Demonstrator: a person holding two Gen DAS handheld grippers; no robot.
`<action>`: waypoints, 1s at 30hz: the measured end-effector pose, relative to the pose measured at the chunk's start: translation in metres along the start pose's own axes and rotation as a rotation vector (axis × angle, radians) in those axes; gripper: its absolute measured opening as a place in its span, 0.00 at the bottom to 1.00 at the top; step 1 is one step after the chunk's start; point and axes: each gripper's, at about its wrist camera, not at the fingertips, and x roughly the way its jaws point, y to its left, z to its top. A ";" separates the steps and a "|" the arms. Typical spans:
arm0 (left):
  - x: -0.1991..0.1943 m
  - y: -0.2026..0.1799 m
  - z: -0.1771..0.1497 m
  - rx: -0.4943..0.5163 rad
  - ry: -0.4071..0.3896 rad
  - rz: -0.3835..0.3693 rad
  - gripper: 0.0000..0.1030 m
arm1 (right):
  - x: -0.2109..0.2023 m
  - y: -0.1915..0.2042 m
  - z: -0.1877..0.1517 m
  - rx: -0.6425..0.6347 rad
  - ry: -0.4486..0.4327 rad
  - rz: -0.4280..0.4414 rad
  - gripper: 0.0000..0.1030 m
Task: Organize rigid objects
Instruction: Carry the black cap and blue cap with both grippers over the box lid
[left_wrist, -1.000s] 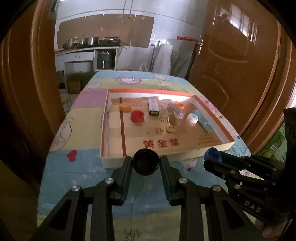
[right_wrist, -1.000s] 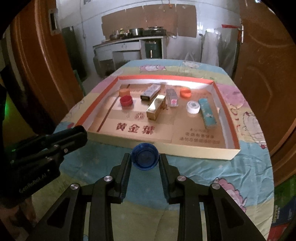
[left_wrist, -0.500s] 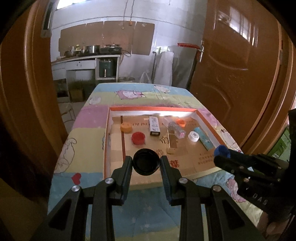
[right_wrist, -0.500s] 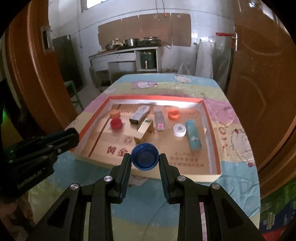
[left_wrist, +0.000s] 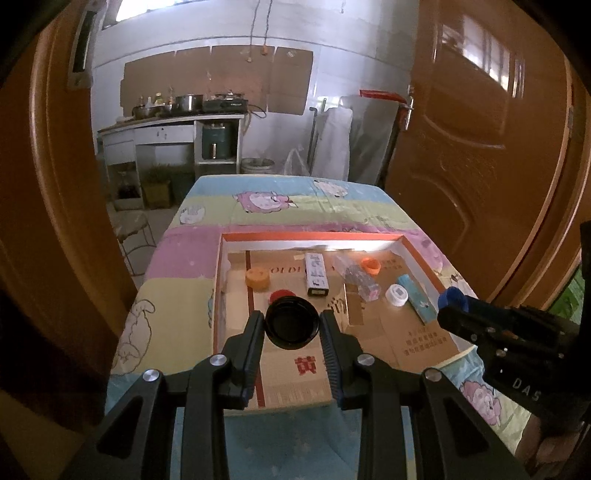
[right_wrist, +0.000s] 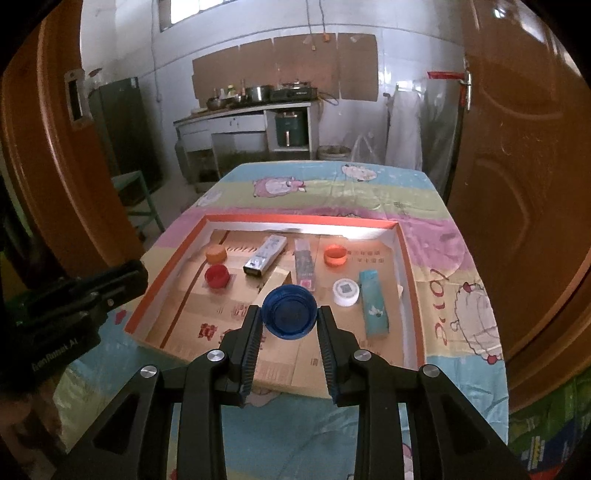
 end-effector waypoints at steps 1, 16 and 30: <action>0.001 0.001 0.002 -0.001 -0.001 0.001 0.31 | 0.002 -0.001 0.001 0.001 0.001 0.001 0.30; 0.034 0.010 0.011 -0.014 0.032 0.028 0.31 | 0.039 -0.009 0.008 0.021 0.037 0.017 0.30; 0.066 0.021 0.008 -0.033 0.082 0.045 0.31 | 0.072 -0.019 0.007 0.037 0.077 0.021 0.30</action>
